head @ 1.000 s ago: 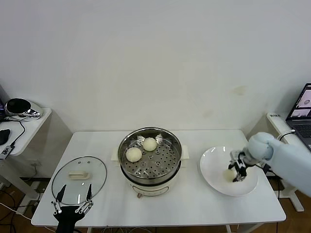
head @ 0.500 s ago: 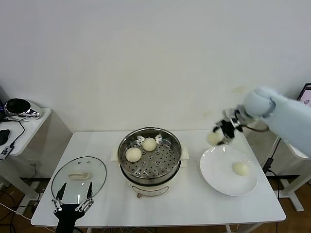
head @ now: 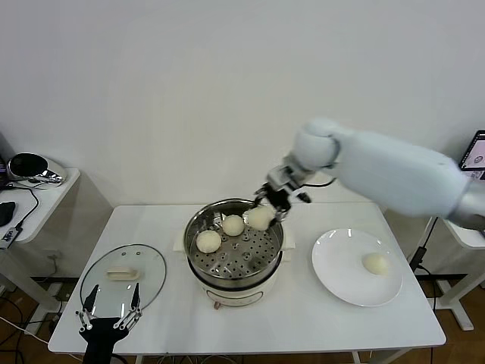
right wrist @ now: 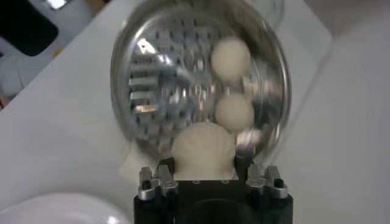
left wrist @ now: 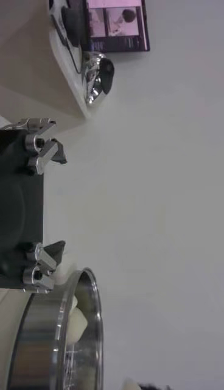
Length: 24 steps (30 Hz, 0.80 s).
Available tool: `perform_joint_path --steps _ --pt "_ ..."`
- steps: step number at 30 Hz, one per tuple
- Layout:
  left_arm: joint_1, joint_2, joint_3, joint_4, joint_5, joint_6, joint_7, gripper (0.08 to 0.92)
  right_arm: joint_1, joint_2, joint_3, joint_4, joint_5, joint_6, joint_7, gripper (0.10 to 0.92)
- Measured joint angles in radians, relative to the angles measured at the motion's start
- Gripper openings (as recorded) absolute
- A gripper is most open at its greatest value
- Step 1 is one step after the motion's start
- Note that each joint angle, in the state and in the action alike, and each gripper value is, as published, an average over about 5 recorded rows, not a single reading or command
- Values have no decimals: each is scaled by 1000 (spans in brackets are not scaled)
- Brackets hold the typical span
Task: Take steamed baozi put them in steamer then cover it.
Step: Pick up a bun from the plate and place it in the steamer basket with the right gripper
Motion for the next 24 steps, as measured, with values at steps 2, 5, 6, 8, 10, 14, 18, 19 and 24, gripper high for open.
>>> perform_joint_path --steps 2,5,6,8,10,14,18,19,24 --pt "1 -2 -3 -2 -1 0 0 823 -6 34 -17 -5 -14 31 7 611" --pt "3 -6 -5 -4 -2 -1 0 823 -15 71 -41 -8 -41 76 17 611" --pt "3 -6 -6 -4 -3 -1 0 823 -18 80 -48 -8 -51 90 20 611" --pt "4 -7 -9 -4 -4 -2 0 823 -25 96 -63 -10 -75 119 26 611" --pt "4 -8 -11 -4 -5 -3 -1 823 -33 108 -76 -12 -99 148 30 611" --pt "7 -9 -13 -5 -5 -5 -1 823 -41 127 -100 -11 -142 201 35 611" --pt "7 -10 -14 -5 -5 -6 -2 823 -45 145 -114 -11 -178 246 39 616" --pt "6 -11 -14 -5 -5 -6 -2 823 -46 149 -117 -11 -185 256 40 617" --pt "5 -12 -13 -4 -5 -7 -3 823 -47 168 -132 -11 -214 298 42 646"
